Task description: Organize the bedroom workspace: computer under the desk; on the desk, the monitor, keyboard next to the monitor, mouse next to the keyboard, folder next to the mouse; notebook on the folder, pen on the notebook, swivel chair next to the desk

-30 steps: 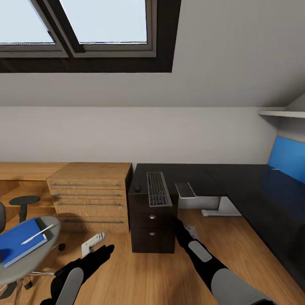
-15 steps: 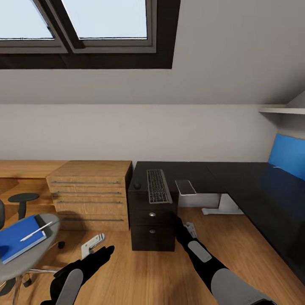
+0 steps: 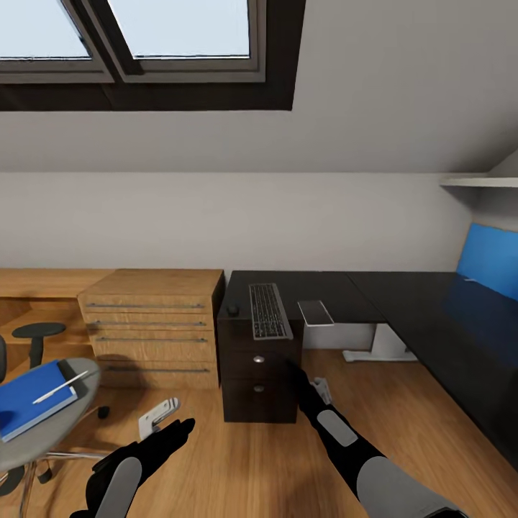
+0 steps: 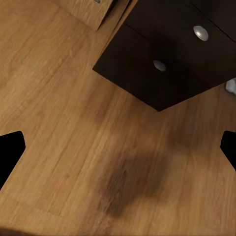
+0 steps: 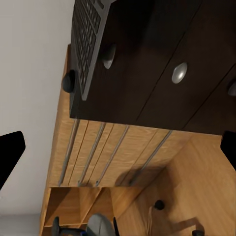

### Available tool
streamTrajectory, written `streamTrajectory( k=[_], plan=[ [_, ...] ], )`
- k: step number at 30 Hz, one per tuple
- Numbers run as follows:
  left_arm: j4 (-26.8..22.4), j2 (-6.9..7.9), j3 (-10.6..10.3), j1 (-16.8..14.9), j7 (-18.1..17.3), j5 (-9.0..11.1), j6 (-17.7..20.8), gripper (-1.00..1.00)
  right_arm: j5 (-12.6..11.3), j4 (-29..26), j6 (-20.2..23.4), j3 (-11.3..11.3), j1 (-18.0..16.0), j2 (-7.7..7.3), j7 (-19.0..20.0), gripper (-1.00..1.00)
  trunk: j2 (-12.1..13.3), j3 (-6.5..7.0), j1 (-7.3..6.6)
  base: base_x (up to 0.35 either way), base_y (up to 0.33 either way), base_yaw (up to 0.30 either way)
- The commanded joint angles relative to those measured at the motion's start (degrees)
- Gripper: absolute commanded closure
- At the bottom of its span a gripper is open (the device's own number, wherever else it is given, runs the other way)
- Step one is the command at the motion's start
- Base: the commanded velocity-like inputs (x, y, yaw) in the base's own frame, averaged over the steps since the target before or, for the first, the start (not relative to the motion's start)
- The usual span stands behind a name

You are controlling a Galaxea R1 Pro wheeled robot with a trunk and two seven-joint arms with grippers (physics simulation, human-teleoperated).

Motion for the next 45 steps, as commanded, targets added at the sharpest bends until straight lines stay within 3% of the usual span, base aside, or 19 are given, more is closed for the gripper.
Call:
streamTrajectory(
  k=[1, 5, 12, 16, 25, 28, 33, 37, 45],
  plan=[
    [-0.1, -0.01, 0.0, 0.0, 0.6, 0.6, 0.1, -1.00, -0.4, 0.1, -0.1, 0.4, -0.1, -0.04, 0.2, -1.00, -0.4, -0.25, 0.22, 0.000, 0.000, 0.000],
    [-0.1, -0.01, 0.0, 0.0, 0.6, 0.6, 0.1, -1.00, 0.2, 0.0, 0.0, 0.3, -0.1, 0.03, 0.4, -1.00, -2.1, -0.96, 1.10, 0.000, 0.000, 0.000],
    [0.1, 0.02, 0.0, 0.0, 0.5, 0.7, 0.1, -1.00, 0.1, -0.2, 0.1, 0.1, -0.1, 0.72, 0.6, -1.00, -2.1, -0.96, 1.10, 0.000, 0.000, 0.000],
    [0.4, 0.07, 0.0, 0.0, 0.3, 0.7, 0.1, -1.00, -0.1, -0.1, 0.1, 0.1, -0.1, 1.25, 4.2, -1.00, -2.1, -0.96, 1.10, 0.000, 0.000, 0.000],
    [0.6, 0.14, 0.0, 0.0, 0.2, 0.7, 0.1, -1.00, -0.6, -0.1, 0.1, -0.1, -0.1, 1.44, 5.2, -1.00, -2.1, -0.96, 1.10, 0.086, 0.000, 0.000],
    [0.7, 0.15, 0.0, 0.0, 0.2, 0.7, 0.1, -1.00, -2.2, 0.0, 0.1, -0.1, -0.1, 1.46, 5.2, -1.00, -2.1, -0.96, 1.10, 0.254, 0.000, 0.000],
    [0.8, 0.16, 0.0, 0.0, 0.2, 0.6, 0.1, -1.00, -8.3, 0.3, 0.2, -0.2, 0.0, 1.36, 5.1, -1.00, -2.1, -0.96, 1.10, 0.293, 0.000, 0.000],
    [0.8, 0.16, 0.0, 0.0, 0.1, 0.6, 0.1, -1.00, -11.2, 0.4, 0.3, -0.2, -0.1, 1.34, 5.0, -1.00, -2.1, -0.96, 1.10, 0.279, 0.000, 0.000],
    [0.8, 0.16, 0.0, 0.0, 0.1, 0.6, 0.1, -1.00, -12.6, 0.5, 0.4, -0.2, -0.1, 1.32, 4.8, -1.00, -2.1, -0.96, 1.10, 0.253, 0.000, 0.000]
  ],
)
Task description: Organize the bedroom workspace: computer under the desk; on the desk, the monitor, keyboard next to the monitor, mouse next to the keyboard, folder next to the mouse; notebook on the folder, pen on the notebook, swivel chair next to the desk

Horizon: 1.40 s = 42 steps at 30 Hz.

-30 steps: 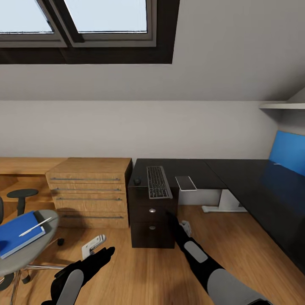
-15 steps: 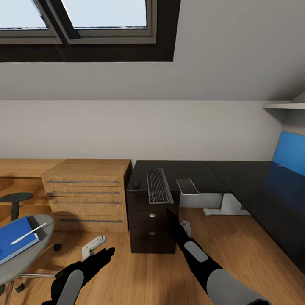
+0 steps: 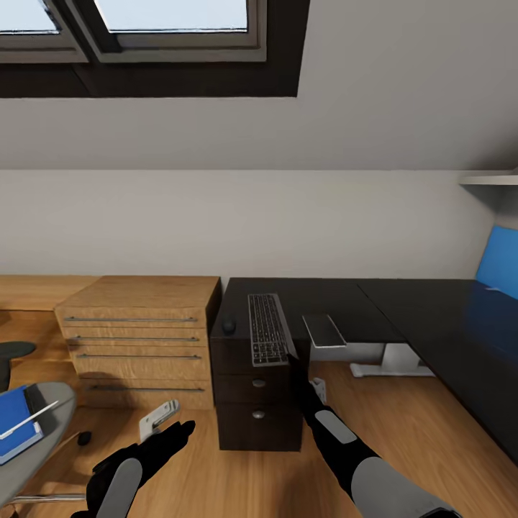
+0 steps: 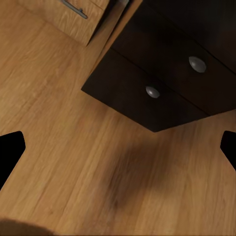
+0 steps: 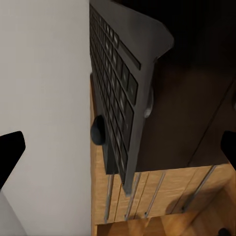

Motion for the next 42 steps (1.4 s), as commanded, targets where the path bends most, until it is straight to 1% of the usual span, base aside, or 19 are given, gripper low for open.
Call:
streamTrajectory(
  k=[1, 9, 23, 31, 36, 42],
  plan=[
    [-0.1, 0.00, 0.0, 0.0, 0.6, 0.6, 0.1, -1.00, -0.6, 0.1, -0.1, 0.4, -0.1, -0.04, 0.2, -1.00, 0.0, -0.06, 0.01, 0.138, 0.000, 0.000],
    [-0.3, 0.00, 0.0, 0.0, 0.6, 0.5, 0.0, -1.00, -0.8, 0.1, -0.1, 0.5, -0.1, -0.04, 0.1, -1.00, 0.0, -0.06, 0.01, 0.043, 0.000, 0.000],
    [-0.6, -0.09, 0.0, 0.0, 0.7, 0.5, 0.0, -1.00, -0.8, 0.1, -0.1, 0.5, -0.1, -0.04, 0.1, -1.00, -5.6, -2.58, 3.09, 0.003, 0.000, 0.000],
    [-0.4, -0.02, 0.0, 0.0, 0.6, 0.5, 0.0, -1.00, -0.6, 0.1, -0.3, 0.8, -0.1, 0.09, 0.3, -1.00, -5.6, -2.58, 3.09, 0.004, 0.001, 0.000],
    [-0.3, 0.00, 0.0, 0.0, 0.5, 0.5, 0.0, -1.00, -0.4, 0.0, -0.4, 0.9, -0.1, 0.08, 0.5, -1.00, -5.6, -2.58, 3.09, 0.168, 0.071, 0.000],
    [-0.2, 0.00, -0.1, 0.0, 0.5, 0.4, 0.0, -1.00, -0.2, -0.4, -0.6, 0.8, -0.1, -0.02, 0.6, -1.00, -5.6, -2.58, 3.09, 0.041, 0.012, 0.000]
  ],
)
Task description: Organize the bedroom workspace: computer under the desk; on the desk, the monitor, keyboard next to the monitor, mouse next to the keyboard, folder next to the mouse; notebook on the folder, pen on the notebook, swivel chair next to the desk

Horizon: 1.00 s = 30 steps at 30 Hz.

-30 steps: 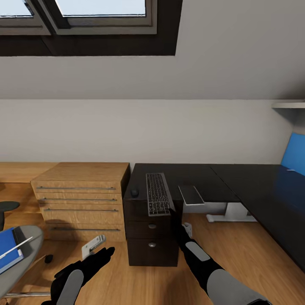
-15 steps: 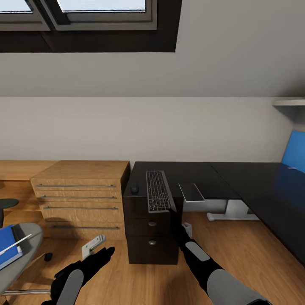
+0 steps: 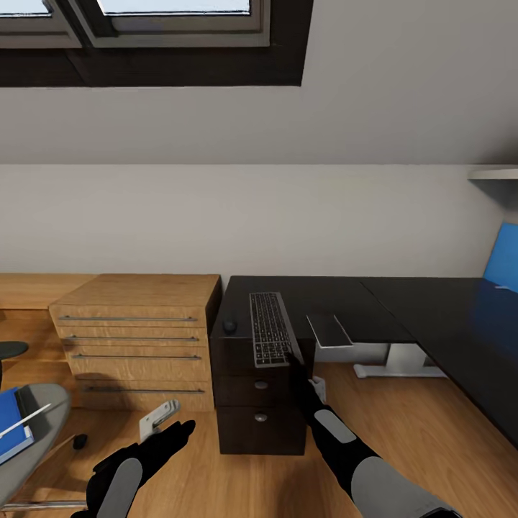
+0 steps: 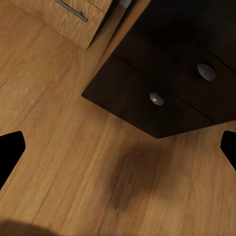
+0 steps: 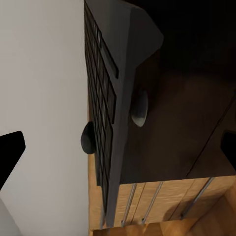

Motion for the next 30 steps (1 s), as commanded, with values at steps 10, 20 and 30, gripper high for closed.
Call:
streamTrajectory(
  k=[10, 20, 30],
  plan=[
    [0.0, 0.07, -0.7, 0.0, 0.6, 0.6, 0.1, -1.00, -0.6, 0.1, -0.1, 0.3, -0.1, -0.09, 0.1, -1.00, 0.0, -0.06, 0.00, 0.088, 0.001, 0.000],
    [0.0, 0.08, -0.8, 0.0, 0.5, 0.6, 0.1, -1.00, -0.6, 0.1, -0.1, 0.3, -0.1, -0.14, 0.1, -1.00, 0.0, -0.06, 0.00, 0.007, 0.000, 0.000],
    [0.0, 0.08, -0.8, 0.0, 0.5, 0.6, 0.1, -1.00, -0.6, 0.1, -0.1, 0.3, -0.1, -0.14, 0.1, -1.00, 0.0, -0.06, 0.00, 0.074, 0.000, 0.000]
  ],
)
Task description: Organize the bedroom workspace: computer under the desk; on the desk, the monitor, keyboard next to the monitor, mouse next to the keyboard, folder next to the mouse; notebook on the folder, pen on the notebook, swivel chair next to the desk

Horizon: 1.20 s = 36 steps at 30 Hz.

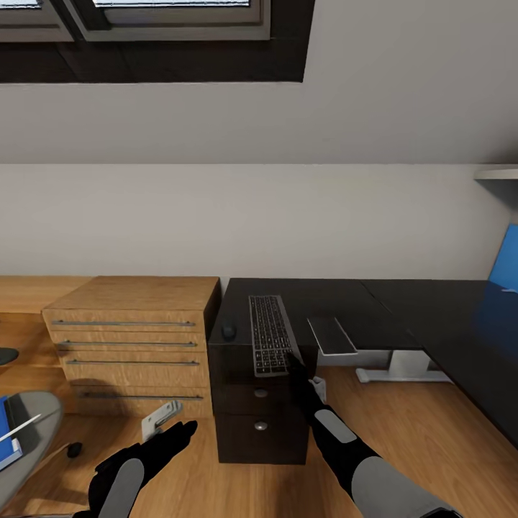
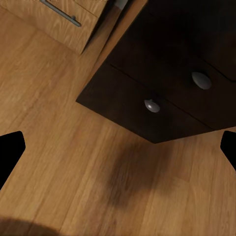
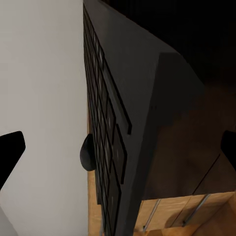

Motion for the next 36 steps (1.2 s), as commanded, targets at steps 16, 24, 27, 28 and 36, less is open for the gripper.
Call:
streamTrajectory(
  k=[16, 24, 27, 28, 36],
  plan=[
    [0.0, 0.00, 0.0, 0.0, 0.6, 0.6, 0.1, -1.00, -0.5, 0.0, 0.1, 0.6, -0.1, -0.11, 0.0, 1.00, 0.0, -0.06, 0.00, 0.014, 0.000, 0.000],
    [0.0, 0.00, 0.0, 0.0, 0.7, 0.6, 0.1, -1.00, -0.4, 0.0, 0.1, 0.6, -0.1, -0.12, 0.1, 1.00, 0.0, -0.06, 0.00, 0.000, 0.000, 0.000],
    [0.0, 0.00, 0.0, 0.0, 0.7, 0.6, 0.1, -1.00, -0.4, 0.0, 0.1, 0.6, 0.0, -0.13, 0.1, 1.00, 0.4, 0.12, -0.22, 0.000, 0.000, 0.000],
    [0.0, 0.00, 0.0, 0.0, 0.7, 0.6, 0.1, -1.00, -0.4, 0.0, 0.1, 0.5, -0.1, -0.13, 0.1, 1.00, 0.8, 0.30, -0.44, 0.000, 0.000, 0.000],
    [0.0, -0.09, 0.0, 0.0, 0.7, 0.6, 0.1, -1.00, -0.4, -0.1, 0.0, 0.5, -0.1, -0.15, 0.3, 1.00, 4.0, 1.73, -2.19, 0.000, 0.000, 0.000]
  ],
)
